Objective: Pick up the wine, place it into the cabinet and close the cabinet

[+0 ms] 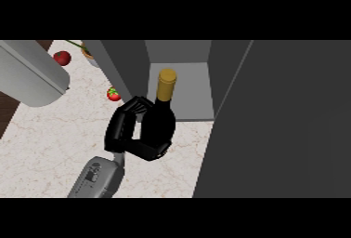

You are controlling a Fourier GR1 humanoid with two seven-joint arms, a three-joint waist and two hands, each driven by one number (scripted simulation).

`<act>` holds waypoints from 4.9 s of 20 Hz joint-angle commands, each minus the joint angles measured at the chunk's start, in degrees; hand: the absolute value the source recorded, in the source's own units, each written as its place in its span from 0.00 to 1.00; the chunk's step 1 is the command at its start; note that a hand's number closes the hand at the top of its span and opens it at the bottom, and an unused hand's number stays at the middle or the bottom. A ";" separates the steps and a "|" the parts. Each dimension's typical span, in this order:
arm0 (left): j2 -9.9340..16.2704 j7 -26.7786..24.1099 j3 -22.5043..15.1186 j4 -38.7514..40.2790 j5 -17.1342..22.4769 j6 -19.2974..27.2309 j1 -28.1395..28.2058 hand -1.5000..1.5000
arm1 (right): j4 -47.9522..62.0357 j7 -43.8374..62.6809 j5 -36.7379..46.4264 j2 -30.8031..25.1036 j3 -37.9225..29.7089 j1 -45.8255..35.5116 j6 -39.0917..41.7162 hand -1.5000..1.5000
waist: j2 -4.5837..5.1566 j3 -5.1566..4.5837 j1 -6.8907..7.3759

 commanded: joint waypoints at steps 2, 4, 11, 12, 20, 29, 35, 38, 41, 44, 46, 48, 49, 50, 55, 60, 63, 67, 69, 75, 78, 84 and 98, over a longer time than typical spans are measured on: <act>-0.52 -4.69 0.29 10.08 -0.26 1.89 -6.67 1.00 | -11.45 5.97 0.29 -0.93 0.79 1.78 1.04 0.00 | 0.17 -0.10 -0.48; -0.53 1.09 0.07 7.37 0.60 2.59 -8.77 1.00 | -11.10 4.47 0.46 -0.95 0.14 3.36 1.15 0.00 | 0.01 -0.02 0.03; -0.54 -1.94 1.94 17.42 1.06 2.13 -14.53 1.00 | -12.32 1.30 -1.02 -1.04 1.33 6.37 0.91 0.00 | 0.13 -0.03 -1.24; -0.53 -3.55 0.53 18.46 2.61 4.74 -15.63 1.00 | -10.71 1.82 -1.09 0.01 0.79 3.87 0.91 0.00 | 0.25 -0.06 -1.00; -0.49 -2.03 -2.06 20.90 7.81 7.29 -18.89 1.00 | -8.24 -2.47 -3.32 -0.60 1.22 6.08 2.91 0.00 | 0.40 -0.02 -2.39; 0.08 0.32 -2.70 22.84 5.99 12.66 -21.53 1.00 | -7.50 -4.80 -4.60 -0.27 1.74 5.58 3.48 0.00 | 0.73 0.02 -4.06; -0.51 3.31 -2.60 34.47 6.46 16.04 -30.24 1.00 | -7.53 -5.66 -4.22 0.61 2.81 5.72 3.22 0.00 | 0.94 -0.05 -3.98; -0.53 -0.02 0.77 39.50 9.39 15.49 -33.70 1.00 | -8.18 -7.39 -5.77 -1.10 1.72 7.38 4.69 0.00 | 1.25 -0.02 -4.90; -0.53 -0.49 2.12 43.89 11.61 14.97 -36.68 1.00 | -8.07 -7.72 -7.09 -0.77 0.39 7.33 4.86 0.00 | 1.39 -0.01 -4.91; -0.54 -1.62 4.72 47.94 12.03 13.33 -38.01 1.00 | -10.49 -6.42 -5.61 -1.45 1.87 8.81 4.84 0.00 | 1.27 -0.11 -5.05; -0.54 -1.90 5.34 50.97 11.76 13.39 -41.10 1.00 | -8.03 -8.49 -6.76 -0.95 0.90 8.56 5.24 0.00 | 1.58 -0.04 -5.05; -0.07 -4.25 6.75 53.08 11.37 13.49 -42.86 1.00 | -4.79 -10.25 -7.15 0.42 1.21 7.68 5.55 0.00 | 2.02 -0.03 -4.87; -0.53 -5.87 6.81 54.07 11.32 13.81 -41.46 1.00 | -7.35 -10.00 -6.69 -0.31 1.54 9.23 5.40 0.00 | 1.79 -0.05 -5.20; -0.53 -4.03 7.52 55.44 11.40 15.00 -44.61 1.00 | -5.22 -10.44 -5.51 0.40 2.28 8.69 5.17 0.00 | 1.74 -0.06 -4.88; 1.20 -5.88 7.28 58.91 9.53 17.03 -47.31 1.00 | -6.60 -11.18 -7.16 -0.01 2.04 9.37 6.37 0.00 | 2.07 -0.03 -6.06; 2.54 -10.59 7.21 62.04 8.11 18.52 -46.37 0.00 | -4.76 -13.25 -6.85 -0.22 3.13 10.86 7.14 0.00 | 2.20 -0.01 -6.27; 3.37 -10.67 7.44 63.55 7.77 19.65 -47.52 0.00 | -5.43 -13.19 -8.26 -0.59 1.21 9.88 7.85 0.00 | 2.60 -0.02 -6.23; 3.22 -9.49 7.59 65.18 7.30 22.49 -50.60 0.00 | -3.70 -14.45 -6.09 -0.06 3.36 8.82 8.41 0.00 | 2.81 -0.12 -6.94; 4.77 -10.18 8.47 65.32 8.01 20.99 -50.06 0.00 | -5.86 -14.31 -7.93 -0.91 2.05 9.77 8.87 0.00 | 2.85 -0.09 -7.01; 3.61 -14.60 10.75 63.69 10.21 12.57 -49.58 0.00 | -5.95 -15.14 -6.76 -0.89 3.24 11.90 8.37 0.00 | 2.29 -0.16 -6.62; 3.08 -14.45 13.36 62.49 12.65 10.43 -52.25 1.00 | -4.92 -16.57 -6.44 0.20 3.61 11.82 7.93 0.00 | 2.07 -0.11 -6.26; 0.55 -16.84 14.74 61.21 14.19 2.03 -53.01 1.00 | -7.86 -14.37 -7.86 -2.69 -0.10 13.10 8.39 0.00 | 1.54 -0.08 -4.42; -0.51 -13.40 13.14 59.37 15.98 -1.45 -53.40 0.00 | -8.95 -13.07 -5.77 -2.20 0.55 15.42 6.51 0.00 | 0.10 -0.03 -1.11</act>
